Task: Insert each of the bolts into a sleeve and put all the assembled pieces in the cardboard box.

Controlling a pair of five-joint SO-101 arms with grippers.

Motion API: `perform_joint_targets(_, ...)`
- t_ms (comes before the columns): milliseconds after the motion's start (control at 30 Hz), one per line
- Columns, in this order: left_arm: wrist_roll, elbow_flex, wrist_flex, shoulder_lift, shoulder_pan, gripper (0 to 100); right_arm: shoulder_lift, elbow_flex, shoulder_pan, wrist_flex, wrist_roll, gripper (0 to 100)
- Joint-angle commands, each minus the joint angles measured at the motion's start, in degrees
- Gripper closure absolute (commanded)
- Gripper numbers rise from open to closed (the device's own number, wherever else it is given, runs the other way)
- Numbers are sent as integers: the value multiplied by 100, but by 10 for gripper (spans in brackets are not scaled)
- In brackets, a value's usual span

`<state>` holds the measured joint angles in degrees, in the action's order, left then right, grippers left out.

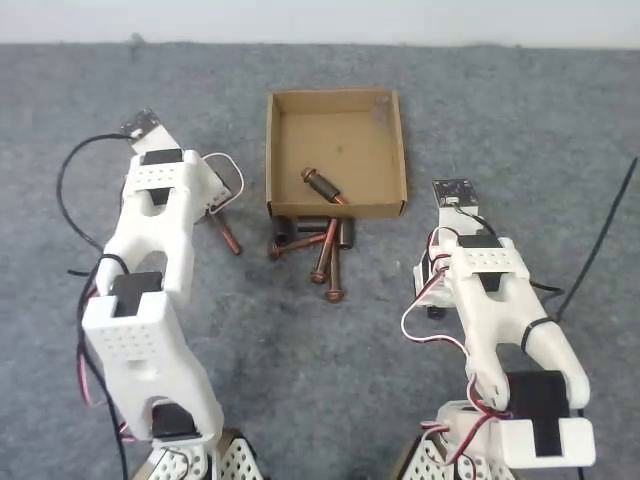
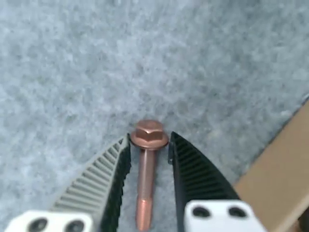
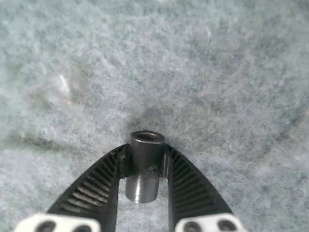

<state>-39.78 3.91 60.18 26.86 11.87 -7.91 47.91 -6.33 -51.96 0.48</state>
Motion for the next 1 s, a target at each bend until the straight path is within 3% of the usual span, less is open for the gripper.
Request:
perform_joint_targets(0, -18, -251, 70, -79, -114, 921, -321, -18, 66, 22, 79, 989)
perform_joint_targets(100, 211, -251, 123, -79, -158, 953, -321, -18, 66, 22, 79, 989)
perform_joint_targets(467, 299, -242, 413, -132, -211, 844, -321, -18, 57, 22, 79, 989)
perform_joint_targets(967, 466, -470, 651, 123, -132, 842, -321, -18, 57, 22, 79, 990)
